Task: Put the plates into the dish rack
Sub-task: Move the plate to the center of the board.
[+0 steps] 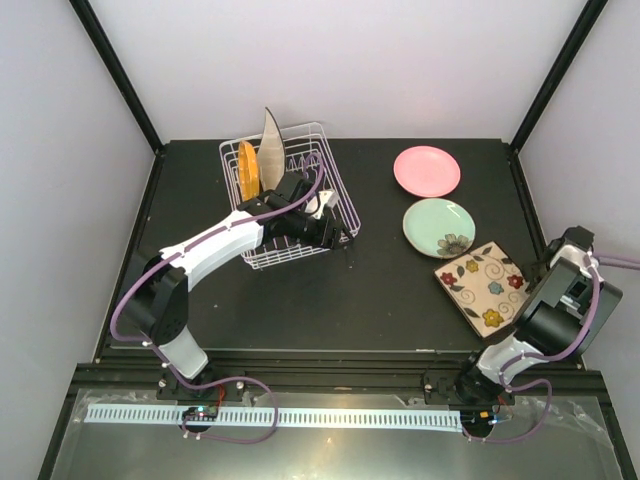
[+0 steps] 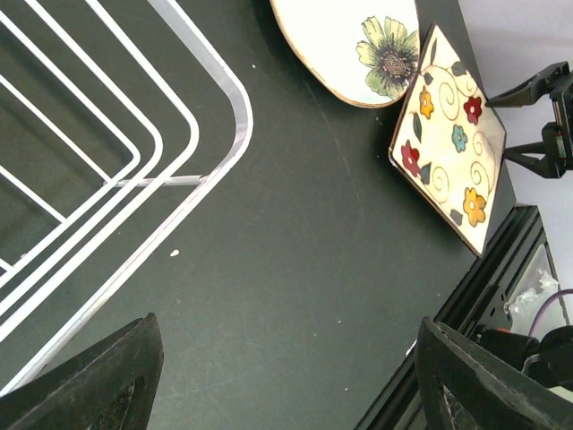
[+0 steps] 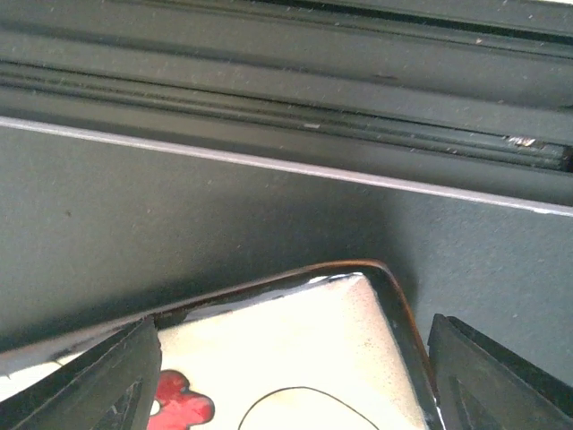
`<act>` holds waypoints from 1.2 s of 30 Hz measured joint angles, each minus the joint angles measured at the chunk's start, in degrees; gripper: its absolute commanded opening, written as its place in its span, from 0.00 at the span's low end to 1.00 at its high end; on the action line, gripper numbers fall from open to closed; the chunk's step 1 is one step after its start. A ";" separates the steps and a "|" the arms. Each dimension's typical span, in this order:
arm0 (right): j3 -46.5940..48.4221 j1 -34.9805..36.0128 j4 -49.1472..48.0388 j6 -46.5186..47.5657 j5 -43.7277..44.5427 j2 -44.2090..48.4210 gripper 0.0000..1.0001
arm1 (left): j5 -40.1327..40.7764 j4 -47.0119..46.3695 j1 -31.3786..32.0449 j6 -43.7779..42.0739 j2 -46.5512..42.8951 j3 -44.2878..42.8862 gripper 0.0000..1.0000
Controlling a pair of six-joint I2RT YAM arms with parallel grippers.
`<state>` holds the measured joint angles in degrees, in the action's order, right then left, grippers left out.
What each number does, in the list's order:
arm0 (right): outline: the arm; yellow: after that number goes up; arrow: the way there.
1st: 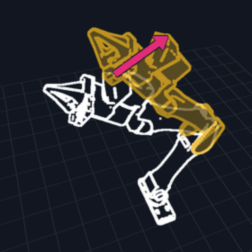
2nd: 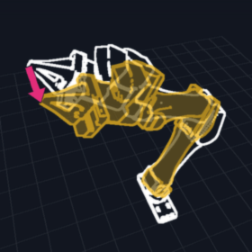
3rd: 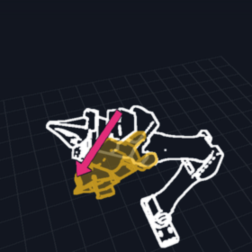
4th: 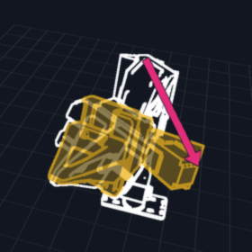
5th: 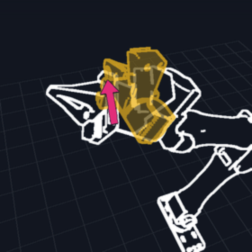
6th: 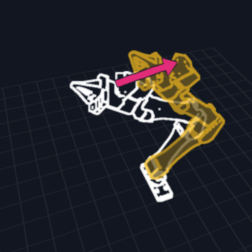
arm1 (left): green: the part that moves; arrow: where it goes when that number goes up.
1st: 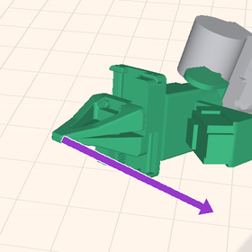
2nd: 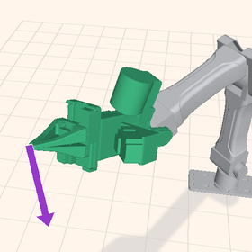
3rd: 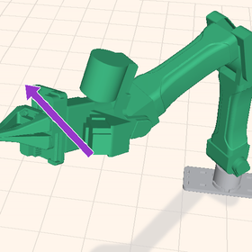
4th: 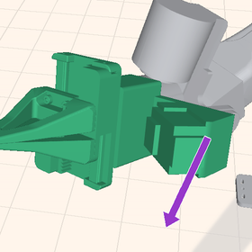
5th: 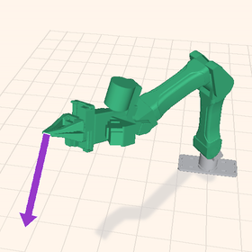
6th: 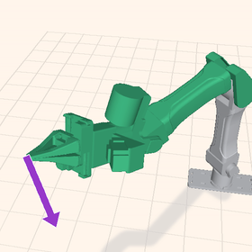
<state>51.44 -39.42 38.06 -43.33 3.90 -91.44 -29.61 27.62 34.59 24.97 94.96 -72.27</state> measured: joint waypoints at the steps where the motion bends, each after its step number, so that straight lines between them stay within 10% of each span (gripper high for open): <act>1: -0.04 0.85 0.00 -0.42 0.33 0.02 0.81 | 0.00 0.02 -0.02 -0.11 0.00 0.00 0.79; 36: -5.27 12.76 7.08 -1.25 -7.72 10.05 0.82 | -0.04 -2.51 -0.83 -0.07 -1.51 3.72 0.78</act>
<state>46.17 -26.65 45.15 -44.58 -3.81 -81.38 -29.65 25.10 33.76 24.91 93.45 -68.55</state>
